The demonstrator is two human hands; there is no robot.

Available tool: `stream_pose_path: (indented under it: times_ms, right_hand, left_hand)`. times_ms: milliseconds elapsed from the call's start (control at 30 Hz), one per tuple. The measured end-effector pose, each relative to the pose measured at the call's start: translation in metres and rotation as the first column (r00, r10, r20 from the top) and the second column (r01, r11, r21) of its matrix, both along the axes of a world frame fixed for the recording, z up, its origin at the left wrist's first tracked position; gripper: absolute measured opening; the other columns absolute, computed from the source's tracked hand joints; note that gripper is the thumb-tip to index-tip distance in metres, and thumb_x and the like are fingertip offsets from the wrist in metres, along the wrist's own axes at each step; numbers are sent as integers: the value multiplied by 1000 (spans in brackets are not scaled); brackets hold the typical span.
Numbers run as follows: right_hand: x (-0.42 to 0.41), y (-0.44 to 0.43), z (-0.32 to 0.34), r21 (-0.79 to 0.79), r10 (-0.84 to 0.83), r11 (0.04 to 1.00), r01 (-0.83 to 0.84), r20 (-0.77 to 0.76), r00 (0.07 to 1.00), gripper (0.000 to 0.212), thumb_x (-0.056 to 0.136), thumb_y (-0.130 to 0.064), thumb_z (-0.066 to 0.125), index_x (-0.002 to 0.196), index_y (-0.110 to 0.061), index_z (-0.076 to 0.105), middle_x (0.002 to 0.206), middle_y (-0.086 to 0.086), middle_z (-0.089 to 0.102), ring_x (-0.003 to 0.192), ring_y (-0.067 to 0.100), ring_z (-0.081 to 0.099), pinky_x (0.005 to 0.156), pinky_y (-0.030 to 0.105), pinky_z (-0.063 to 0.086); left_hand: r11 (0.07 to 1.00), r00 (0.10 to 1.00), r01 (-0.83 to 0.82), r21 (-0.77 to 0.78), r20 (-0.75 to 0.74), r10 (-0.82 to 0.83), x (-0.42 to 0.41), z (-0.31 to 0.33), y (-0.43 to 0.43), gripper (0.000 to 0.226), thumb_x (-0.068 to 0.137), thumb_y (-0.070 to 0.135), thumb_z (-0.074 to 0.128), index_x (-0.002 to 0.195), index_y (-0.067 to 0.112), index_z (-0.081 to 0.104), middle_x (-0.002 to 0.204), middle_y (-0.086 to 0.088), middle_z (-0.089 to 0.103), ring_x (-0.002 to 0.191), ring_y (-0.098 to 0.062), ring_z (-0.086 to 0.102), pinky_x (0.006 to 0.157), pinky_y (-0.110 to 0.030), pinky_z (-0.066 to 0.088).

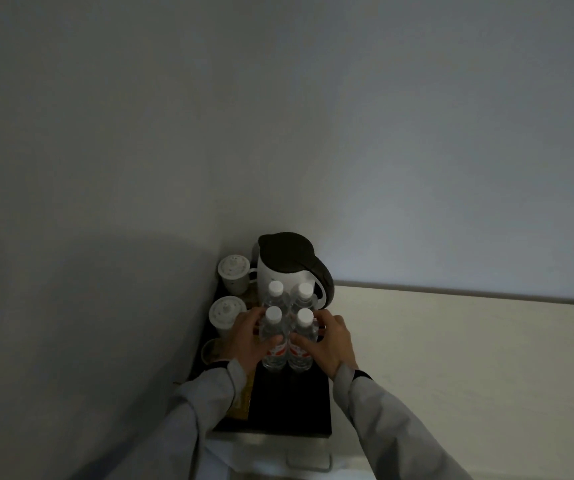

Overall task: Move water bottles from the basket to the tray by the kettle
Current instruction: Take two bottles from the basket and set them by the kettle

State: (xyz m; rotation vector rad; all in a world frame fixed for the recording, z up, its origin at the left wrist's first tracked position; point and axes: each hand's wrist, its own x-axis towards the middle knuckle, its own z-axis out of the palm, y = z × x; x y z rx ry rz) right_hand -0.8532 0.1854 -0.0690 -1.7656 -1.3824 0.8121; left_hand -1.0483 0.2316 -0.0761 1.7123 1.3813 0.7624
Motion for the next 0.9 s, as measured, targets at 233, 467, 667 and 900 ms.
stream_pose_path:
  times_ms: [233, 467, 667, 900]
  right_hand:
    - [2, -2, 0, -8, 6, 1000, -6, 9, 1000, 54, 67, -47, 85, 111, -35, 57, 106, 2, 52, 94, 22, 63, 90, 40, 55]
    - [2, -4, 0, -17, 14, 1000, -13, 29, 999, 57, 66, -52, 82, 113, -36, 54, 107, 0, 50, 97, 24, 63, 90, 42, 55]
    - [0, -4, 1, -2, 29, 1000, -29, 15, 999, 52, 68, -48, 83, 111, -38, 56, 105, 0, 50, 97, 26, 63, 90, 43, 55]
    - [-3, -3, 1, -2, 8, 1000, -8, 19, 1000, 50, 68, -47, 84, 109, -34, 59, 103, 2, 51, 94, 26, 63, 89, 43, 55]
  left_hand:
    - [1000, 1000, -3, 27, 1, 3, 1, -1, -3, 51, 74, 34, 83, 112, 40, 50, 116, -5, 57, 104, -21, 57, 89, -39, 49]
    - [1000, 1000, -7, 17, -12, 8, 0, 1, -2, 54, 74, 33, 83, 118, 33, 52, 119, -7, 56, 107, -26, 58, 92, -44, 50]
    - [1000, 1000, -24, -8, 11, 24, 0, 2, -3, 53, 74, 27, 84, 117, 29, 54, 117, -8, 57, 105, -23, 59, 84, -29, 47]
    - [1000, 1000, -20, -8, 3, 21, -1, 2, -2, 52, 75, 29, 84, 114, 34, 50, 115, -5, 54, 103, -20, 55, 86, -32, 44]
